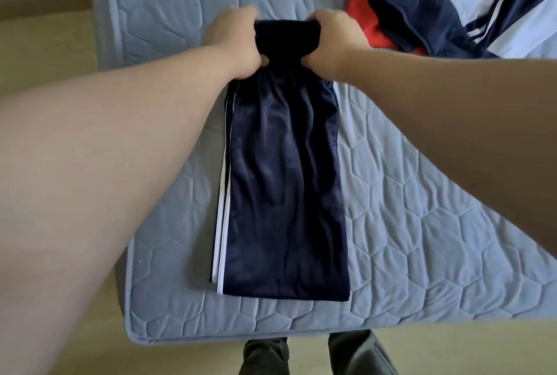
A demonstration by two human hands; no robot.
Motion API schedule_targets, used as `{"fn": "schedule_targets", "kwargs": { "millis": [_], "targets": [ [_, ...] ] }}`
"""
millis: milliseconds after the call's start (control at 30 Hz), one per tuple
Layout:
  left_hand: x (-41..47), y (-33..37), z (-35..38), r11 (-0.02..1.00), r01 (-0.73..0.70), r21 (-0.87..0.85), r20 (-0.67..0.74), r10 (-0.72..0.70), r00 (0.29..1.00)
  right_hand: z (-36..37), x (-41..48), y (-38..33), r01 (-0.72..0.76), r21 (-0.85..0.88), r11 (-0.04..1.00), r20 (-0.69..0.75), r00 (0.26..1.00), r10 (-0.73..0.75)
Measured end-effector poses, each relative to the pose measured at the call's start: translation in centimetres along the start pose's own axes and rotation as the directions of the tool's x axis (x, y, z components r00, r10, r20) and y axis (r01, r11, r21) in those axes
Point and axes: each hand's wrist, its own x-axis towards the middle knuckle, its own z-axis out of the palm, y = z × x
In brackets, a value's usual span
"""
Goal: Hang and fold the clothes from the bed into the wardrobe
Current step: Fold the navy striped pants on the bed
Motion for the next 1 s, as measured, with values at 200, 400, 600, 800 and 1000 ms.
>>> {"fn": "schedule_targets", "kwargs": {
  "millis": [200, 400, 600, 800, 1000],
  "targets": [
    [-8.0, 2.9, 3.9, 0.981, 0.181, -0.064, -0.433, -0.191, 0.881, -0.3, -0.3, -0.4, -0.020, -0.040, 0.999, 0.051, 0.998, 0.023],
    [-16.8, 6.3, 12.7, 0.865, 0.476, -0.158, -0.003, -0.482, 0.876, -0.9, -1.7, -1.7, -0.008, 0.009, 1.000, 0.079, 0.997, 0.007],
    [-13.3, 6.1, 14.6, 0.806, 0.579, -0.120, 0.147, -0.563, 0.813, -1.7, -5.9, -2.6, 0.107, 0.080, 0.991, 0.155, 0.981, -0.118],
    [-13.9, 5.4, 15.3, 0.822, 0.558, -0.115, 0.165, -0.538, 0.827, -1.0, -11.9, -1.4, 0.205, 0.115, 0.972, 0.239, 0.944, -0.227],
    [-19.6, -0.9, 11.1, 0.444, 0.256, -0.859, -0.036, -0.550, 0.834, -0.2, -17.0, -0.2, 0.401, 0.093, 0.911, 0.192, 0.891, -0.411]
  ]
}}
